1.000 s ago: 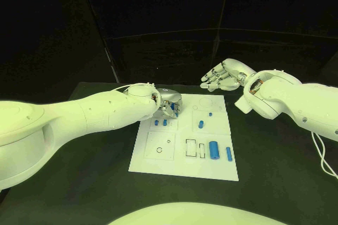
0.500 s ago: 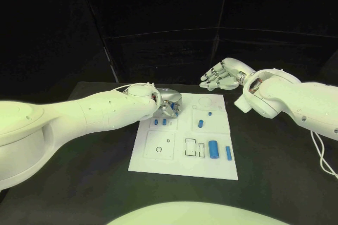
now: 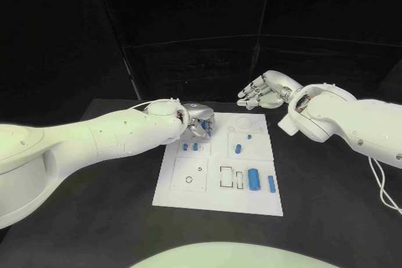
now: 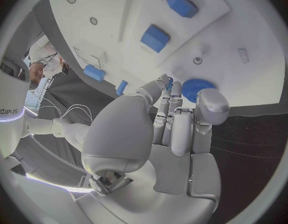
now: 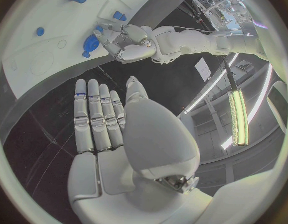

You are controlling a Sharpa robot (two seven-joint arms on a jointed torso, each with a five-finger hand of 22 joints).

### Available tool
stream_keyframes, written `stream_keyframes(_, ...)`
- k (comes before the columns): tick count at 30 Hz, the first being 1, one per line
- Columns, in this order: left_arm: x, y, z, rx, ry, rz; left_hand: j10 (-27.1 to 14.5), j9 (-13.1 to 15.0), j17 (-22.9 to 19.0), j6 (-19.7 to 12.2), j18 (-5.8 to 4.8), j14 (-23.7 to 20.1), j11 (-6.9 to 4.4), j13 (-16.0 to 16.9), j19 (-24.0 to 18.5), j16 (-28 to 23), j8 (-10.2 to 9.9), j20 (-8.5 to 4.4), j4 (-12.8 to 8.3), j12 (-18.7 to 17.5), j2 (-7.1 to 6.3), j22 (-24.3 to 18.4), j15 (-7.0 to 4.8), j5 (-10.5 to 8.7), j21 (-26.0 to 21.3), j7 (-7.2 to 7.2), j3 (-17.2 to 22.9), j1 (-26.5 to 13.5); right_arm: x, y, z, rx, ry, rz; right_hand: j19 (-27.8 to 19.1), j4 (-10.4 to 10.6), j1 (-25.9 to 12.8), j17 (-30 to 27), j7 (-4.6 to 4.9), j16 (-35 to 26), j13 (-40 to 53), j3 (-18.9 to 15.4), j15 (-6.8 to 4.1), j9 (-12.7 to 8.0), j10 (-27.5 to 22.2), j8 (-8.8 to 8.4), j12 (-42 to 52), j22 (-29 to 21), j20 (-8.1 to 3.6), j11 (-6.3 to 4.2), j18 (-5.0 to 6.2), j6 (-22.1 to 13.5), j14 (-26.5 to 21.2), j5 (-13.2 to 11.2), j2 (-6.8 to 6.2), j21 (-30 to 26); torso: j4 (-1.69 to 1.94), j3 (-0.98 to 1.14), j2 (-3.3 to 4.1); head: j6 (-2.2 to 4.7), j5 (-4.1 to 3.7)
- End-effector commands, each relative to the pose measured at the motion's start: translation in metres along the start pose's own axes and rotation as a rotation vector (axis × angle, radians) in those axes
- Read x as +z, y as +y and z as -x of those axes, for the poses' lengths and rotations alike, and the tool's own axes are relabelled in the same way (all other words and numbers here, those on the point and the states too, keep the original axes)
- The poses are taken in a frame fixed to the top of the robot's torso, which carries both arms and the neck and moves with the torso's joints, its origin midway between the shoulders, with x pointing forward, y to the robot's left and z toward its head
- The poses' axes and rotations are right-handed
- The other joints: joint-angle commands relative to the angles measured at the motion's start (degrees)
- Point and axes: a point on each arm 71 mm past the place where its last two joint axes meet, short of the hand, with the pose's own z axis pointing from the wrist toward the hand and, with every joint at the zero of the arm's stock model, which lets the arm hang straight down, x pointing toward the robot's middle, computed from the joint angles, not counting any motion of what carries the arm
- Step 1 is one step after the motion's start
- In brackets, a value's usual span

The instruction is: Assemble the parts on the task board

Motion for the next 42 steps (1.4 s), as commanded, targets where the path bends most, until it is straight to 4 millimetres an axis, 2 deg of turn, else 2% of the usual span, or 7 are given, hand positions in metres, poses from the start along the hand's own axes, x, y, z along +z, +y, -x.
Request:
stream_keyframes(1,-0.002,-0.002,0.013,-0.035,-0.066,-0.007,0.12,-0.12,-0.47,0.03,-0.61,1.05,0.33,-0.10,0.25,0.01,-0.76,0.03,-0.17,-1.05,-0.21,0.10,-0.37,0.19,0.33,0.29,0.96,-0.83,0.000,0.002,0.001,-0.003,-0.001,0.013,0.35,0.00,0.23,-0.09,-0.08,0.34,-0.09,-0.26,-0.07,0.08,-0.42,0.29,0.23,-0.10,0.01,0.04,0.20,-0.18,-0.41,0.33,0.60,-0.34,-0.05,0.01,0.01,0.28,0.11)
stream_keyframes(8,-0.013,0.001,0.029,-0.100,-0.098,0.006,0.15,-0.16,-0.80,0.02,-0.60,0.98,0.40,-0.13,0.21,-0.13,-0.89,0.07,-0.28,-1.26,-0.33,0.08,-0.35,0.18,0.28,0.31,1.15,-0.92,-0.001,-0.001,0.003,-0.004,-0.007,0.008,0.36,0.01,0.24,-0.10,-0.08,0.36,-0.09,-0.26,-0.07,0.09,-0.41,0.30,0.25,-0.11,0.01,0.04,0.20,-0.17,-0.42,0.34,0.63,-0.35,0.02,0.04,-0.05,0.34,-0.11)
stream_keyframes(12,-0.022,0.009,0.031,-0.125,-0.093,0.031,0.24,-0.17,-0.89,0.09,-0.59,0.96,0.41,-0.12,0.18,-0.17,-0.92,0.09,-0.28,-1.34,-0.39,0.05,-0.33,0.15,0.23,0.32,1.20,-1.05,-0.001,-0.001,0.004,-0.004,-0.009,0.005,0.36,0.01,0.24,-0.10,-0.08,0.36,-0.09,-0.26,-0.07,0.09,-0.41,0.30,0.25,-0.11,0.01,0.04,0.20,-0.17,-0.42,0.34,0.63,-0.35,0.06,0.09,0.04,0.44,-0.12)
stream_keyframes(18,-0.033,0.023,0.031,-0.139,-0.077,0.069,0.30,-0.17,-0.97,0.13,-0.59,0.94,0.41,-0.12,0.17,-0.20,-0.95,0.10,-0.27,-1.39,-0.43,0.06,-0.33,0.14,0.23,0.32,1.23,-1.14,-0.001,-0.002,0.004,-0.004,-0.009,0.004,0.36,0.01,0.24,-0.10,-0.08,0.36,-0.09,-0.26,-0.07,0.09,-0.41,0.30,0.25,-0.11,0.01,0.04,0.20,-0.17,-0.42,0.34,0.63,-0.35,0.11,0.01,0.05,0.24,0.02)
stream_keyframes(23,-0.040,0.032,0.025,-0.148,-0.057,0.089,0.37,-0.18,-1.11,0.20,-0.57,0.91,0.40,-0.11,0.13,-0.26,-0.96,0.12,-0.26,-1.45,-0.47,0.00,-0.32,0.13,0.15,0.30,1.26,-1.24,-0.002,-0.002,0.004,-0.004,-0.009,0.003,0.36,0.01,0.24,-0.10,-0.08,0.36,-0.09,-0.26,-0.07,0.09,-0.41,0.30,0.25,-0.11,0.01,0.04,0.20,-0.17,-0.42,0.34,0.63,-0.35,0.15,0.01,0.04,0.16,0.21)
stream_keyframes(32,-0.044,0.039,0.011,-0.162,-0.023,0.114,0.54,-0.18,-1.44,0.32,-0.52,0.82,0.36,-0.09,0.01,-0.40,-1.01,0.13,-0.25,-1.55,-0.53,-0.16,-0.33,0.11,-0.05,0.23,1.34,-1.42,-0.003,-0.003,0.005,-0.005,-0.011,-0.001,0.36,0.01,0.24,-0.10,-0.08,0.36,-0.09,-0.26,-0.07,0.09,-0.41,0.30,0.25,-0.11,0.01,0.04,0.20,-0.17,-0.42,0.34,0.63,-0.35,-0.16,0.02,0.02,0.18,0.57)
stream_keyframes(42,-0.042,0.040,0.004,-0.169,0.021,0.128,0.59,-0.18,-1.57,0.36,-0.50,0.79,0.34,-0.09,-0.03,-0.46,-1.03,0.13,-0.25,-1.60,-0.56,-0.20,-0.33,0.11,-0.11,0.20,1.36,-1.48,-0.003,-0.003,0.005,-0.005,-0.011,-0.002,0.36,0.01,0.24,-0.10,-0.08,0.36,-0.09,-0.26,-0.07,0.09,-0.41,0.30,0.25,-0.11,0.01,0.04,0.20,-0.17,-0.42,0.34,0.63,-0.35,-0.13,0.03,0.05,0.18,0.56)
